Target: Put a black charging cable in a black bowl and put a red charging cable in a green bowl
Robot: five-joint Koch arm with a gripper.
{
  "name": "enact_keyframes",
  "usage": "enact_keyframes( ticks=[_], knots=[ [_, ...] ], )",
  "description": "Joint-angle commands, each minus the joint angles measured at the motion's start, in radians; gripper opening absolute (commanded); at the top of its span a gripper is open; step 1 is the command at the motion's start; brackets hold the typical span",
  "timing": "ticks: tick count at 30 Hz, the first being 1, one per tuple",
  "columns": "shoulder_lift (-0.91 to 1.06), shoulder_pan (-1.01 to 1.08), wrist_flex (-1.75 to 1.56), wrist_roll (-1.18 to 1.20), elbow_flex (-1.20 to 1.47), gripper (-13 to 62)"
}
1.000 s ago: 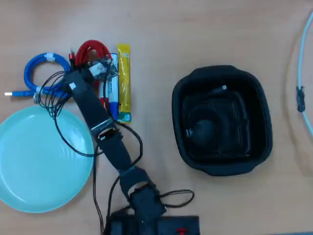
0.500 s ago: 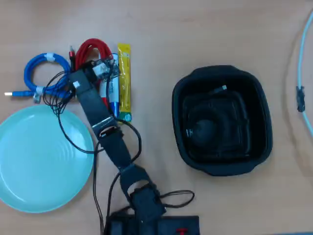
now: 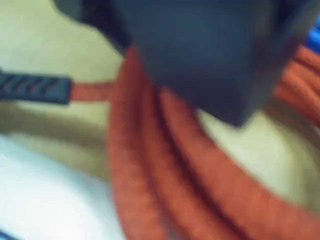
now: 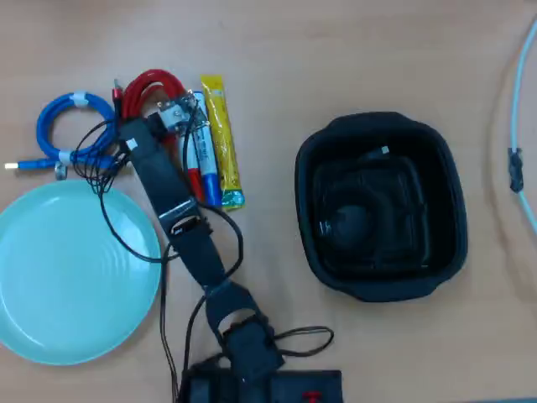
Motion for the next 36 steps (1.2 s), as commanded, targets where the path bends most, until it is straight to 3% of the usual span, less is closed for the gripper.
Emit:
enact_keyframes(
  ticks=[1, 5, 11, 19, 36],
  knots=[
    [0.009, -0.009, 0.041, -0.028, -0.041, -7.1],
    [0.037, -0.034, 0.109, -0.049, -0.051, -7.1],
    [0.407, -0.092, 0.175, -0.170, -0.043, -7.1],
    [0.584, -0.152, 0.176, -0.224, -0.043, -7.1],
    [0.652, -0.446, 0.241, -0.252, -0.025, -7.1]
  ],
)
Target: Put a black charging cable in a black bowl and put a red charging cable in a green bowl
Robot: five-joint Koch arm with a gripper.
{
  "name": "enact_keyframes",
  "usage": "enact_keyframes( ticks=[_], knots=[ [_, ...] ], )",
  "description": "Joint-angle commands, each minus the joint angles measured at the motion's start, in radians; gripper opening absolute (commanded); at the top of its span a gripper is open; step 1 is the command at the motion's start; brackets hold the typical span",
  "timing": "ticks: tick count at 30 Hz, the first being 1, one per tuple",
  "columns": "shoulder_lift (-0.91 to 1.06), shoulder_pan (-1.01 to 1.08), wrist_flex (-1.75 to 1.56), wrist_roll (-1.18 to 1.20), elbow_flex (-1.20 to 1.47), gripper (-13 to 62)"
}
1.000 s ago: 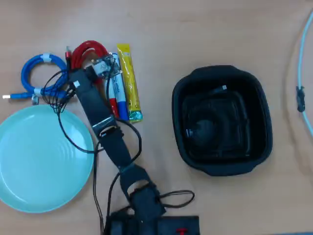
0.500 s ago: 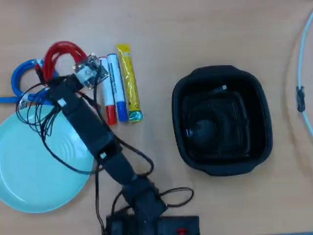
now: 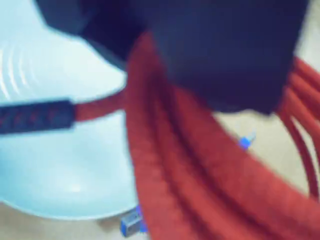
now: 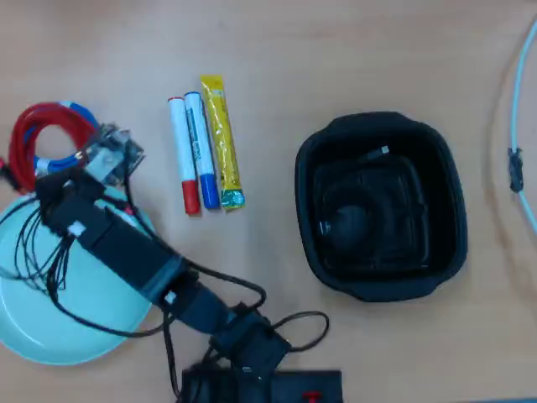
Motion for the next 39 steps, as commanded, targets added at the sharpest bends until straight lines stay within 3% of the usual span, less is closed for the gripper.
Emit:
enact_keyframes(
  ticks=[1, 19, 30, 39],
  knots=[
    [0.057, -0.052, 0.009, -0.067, -0.015, -7.1],
    [0.018, -0.126, -0.054, -0.037, 0.324, -6.9],
    [0.357, -0.132, -0.598, -0.067, 1.054, -7.0],
    [0.331, -0.364, -0.857, 0.066, 1.281, -7.1]
  ],
)
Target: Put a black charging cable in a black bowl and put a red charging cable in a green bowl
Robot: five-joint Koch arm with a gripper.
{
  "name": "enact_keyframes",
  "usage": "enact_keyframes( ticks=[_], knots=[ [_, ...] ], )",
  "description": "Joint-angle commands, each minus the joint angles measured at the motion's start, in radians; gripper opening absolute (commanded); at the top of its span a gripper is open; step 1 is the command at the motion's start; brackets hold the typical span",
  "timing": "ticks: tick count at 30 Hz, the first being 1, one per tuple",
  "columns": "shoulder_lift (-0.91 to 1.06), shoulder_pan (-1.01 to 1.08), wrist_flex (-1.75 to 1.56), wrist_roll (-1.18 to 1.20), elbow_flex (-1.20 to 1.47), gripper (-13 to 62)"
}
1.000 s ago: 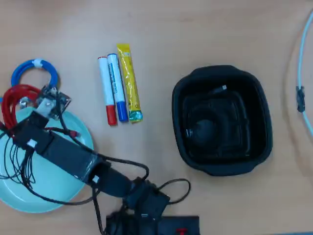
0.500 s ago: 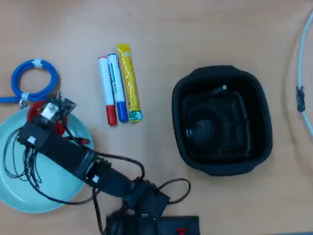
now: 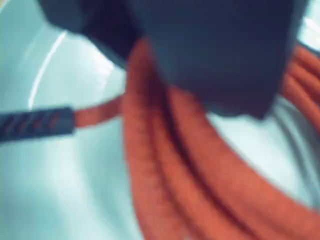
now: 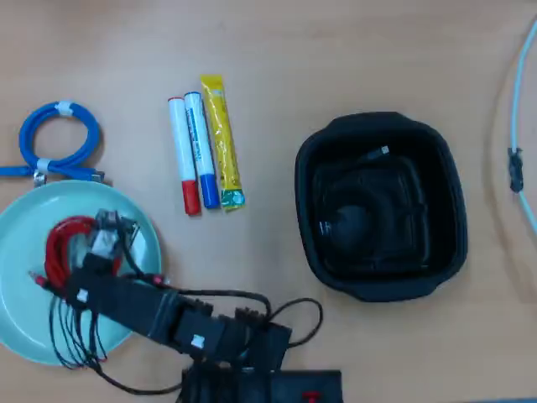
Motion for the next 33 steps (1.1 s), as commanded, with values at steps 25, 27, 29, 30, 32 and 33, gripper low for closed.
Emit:
enact_keyframes(
  ticks=[25, 27, 29, 30, 32, 33],
  knots=[
    [0.057, 0.008, 0.265, -0.204, -0.115, 35.1],
    [0.058, 0.021, 0.333, -0.190, -0.143, 44.5],
    [0.057, 0.061, 0.353, -0.192, -0.155, 47.2],
    [0.057, 0.084, 0.356, -0.193, -0.164, 46.9],
    [0.057, 0.137, 0.362, -0.225, -0.192, 46.1],
    [0.058, 0.170, 0.365, -0.259, -0.201, 45.6]
  ],
)
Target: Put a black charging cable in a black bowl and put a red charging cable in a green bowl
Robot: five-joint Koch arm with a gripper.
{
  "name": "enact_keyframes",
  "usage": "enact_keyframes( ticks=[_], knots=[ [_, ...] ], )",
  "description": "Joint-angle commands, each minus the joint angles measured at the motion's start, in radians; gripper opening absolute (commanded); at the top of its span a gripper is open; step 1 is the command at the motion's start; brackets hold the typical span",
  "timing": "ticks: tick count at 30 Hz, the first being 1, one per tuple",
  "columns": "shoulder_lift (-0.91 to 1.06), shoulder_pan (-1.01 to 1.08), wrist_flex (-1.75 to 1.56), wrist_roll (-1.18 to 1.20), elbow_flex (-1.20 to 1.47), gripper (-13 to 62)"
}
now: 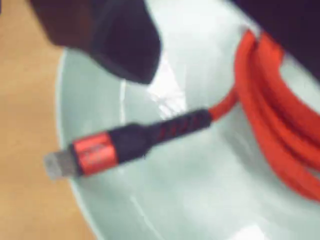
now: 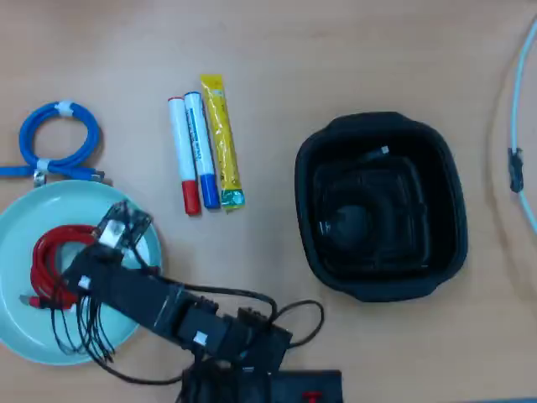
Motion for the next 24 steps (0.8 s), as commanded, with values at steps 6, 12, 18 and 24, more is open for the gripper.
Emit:
enact_keyframes(
  ticks=[6, 12, 18, 24],
  knots=[
    [0.156, 0.250, 0.067, -0.353, -0.114, 43.1],
    [0.209, 0.497, 0.127, -0.477, -0.087, 43.6],
    [0.360, 0.678, -0.149, -0.492, 0.261, 43.6],
    [0.586, 0.807, -0.707, -0.454, 0.756, 42.4]
  ],
)
